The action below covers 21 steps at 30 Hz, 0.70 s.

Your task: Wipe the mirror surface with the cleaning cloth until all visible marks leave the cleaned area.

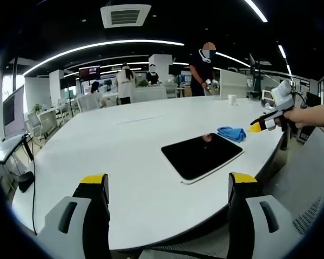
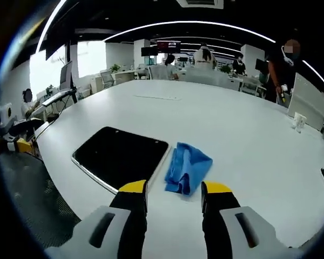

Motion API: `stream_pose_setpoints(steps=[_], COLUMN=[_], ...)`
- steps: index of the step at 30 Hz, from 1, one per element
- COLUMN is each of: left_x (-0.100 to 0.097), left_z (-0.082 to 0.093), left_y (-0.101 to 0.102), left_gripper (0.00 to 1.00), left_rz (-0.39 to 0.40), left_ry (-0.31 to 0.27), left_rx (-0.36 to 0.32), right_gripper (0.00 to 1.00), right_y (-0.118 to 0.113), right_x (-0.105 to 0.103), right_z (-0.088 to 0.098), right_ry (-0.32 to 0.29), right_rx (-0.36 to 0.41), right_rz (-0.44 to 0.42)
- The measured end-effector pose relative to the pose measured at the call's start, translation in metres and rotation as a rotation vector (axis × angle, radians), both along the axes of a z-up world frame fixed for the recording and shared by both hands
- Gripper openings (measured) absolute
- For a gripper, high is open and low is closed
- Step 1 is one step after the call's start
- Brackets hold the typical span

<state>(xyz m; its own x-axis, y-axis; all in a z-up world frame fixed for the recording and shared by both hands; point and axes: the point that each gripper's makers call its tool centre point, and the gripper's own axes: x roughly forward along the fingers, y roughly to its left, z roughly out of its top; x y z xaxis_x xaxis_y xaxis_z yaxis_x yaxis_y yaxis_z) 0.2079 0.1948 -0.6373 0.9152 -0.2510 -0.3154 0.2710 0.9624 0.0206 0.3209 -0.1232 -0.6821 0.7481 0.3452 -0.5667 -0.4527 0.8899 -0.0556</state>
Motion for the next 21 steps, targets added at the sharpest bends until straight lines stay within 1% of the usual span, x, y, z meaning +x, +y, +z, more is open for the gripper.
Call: stream_pose_setpoints(steps=[7, 10, 13, 19, 21], left_x=[0.000, 0.000, 0.000, 0.001, 0.000], left_z=[0.000, 0.000, -0.001, -0.001, -0.001], left_y=[0.000, 0.000, 0.000, 0.000, 0.000], left_gripper=[0.89, 0.89, 0.89, 0.89, 0.89], left_rz=[-0.003, -0.003, -0.002, -0.003, -0.004], left_ry=[0.003, 0.003, 0.004, 0.004, 0.006], left_rx=[0.001, 0.000, 0.001, 0.002, 0.002], right_gripper=[0.33, 0.31, 0.30, 0.20, 0.19], right_y=[0.005, 0.003, 0.002, 0.001, 0.001], right_x=[0.018, 0.027, 0.035, 0.048, 0.052], right_z=[-0.008, -0.018, -0.022, -0.029, -0.032], right_ry=[0.011, 0.021, 0.032, 0.040, 0.050], right_rx=[-0.008, -0.055, -0.061, -0.073, -0.058], right_rz=[-0.006, 0.003, -0.003, -0.022, -0.034])
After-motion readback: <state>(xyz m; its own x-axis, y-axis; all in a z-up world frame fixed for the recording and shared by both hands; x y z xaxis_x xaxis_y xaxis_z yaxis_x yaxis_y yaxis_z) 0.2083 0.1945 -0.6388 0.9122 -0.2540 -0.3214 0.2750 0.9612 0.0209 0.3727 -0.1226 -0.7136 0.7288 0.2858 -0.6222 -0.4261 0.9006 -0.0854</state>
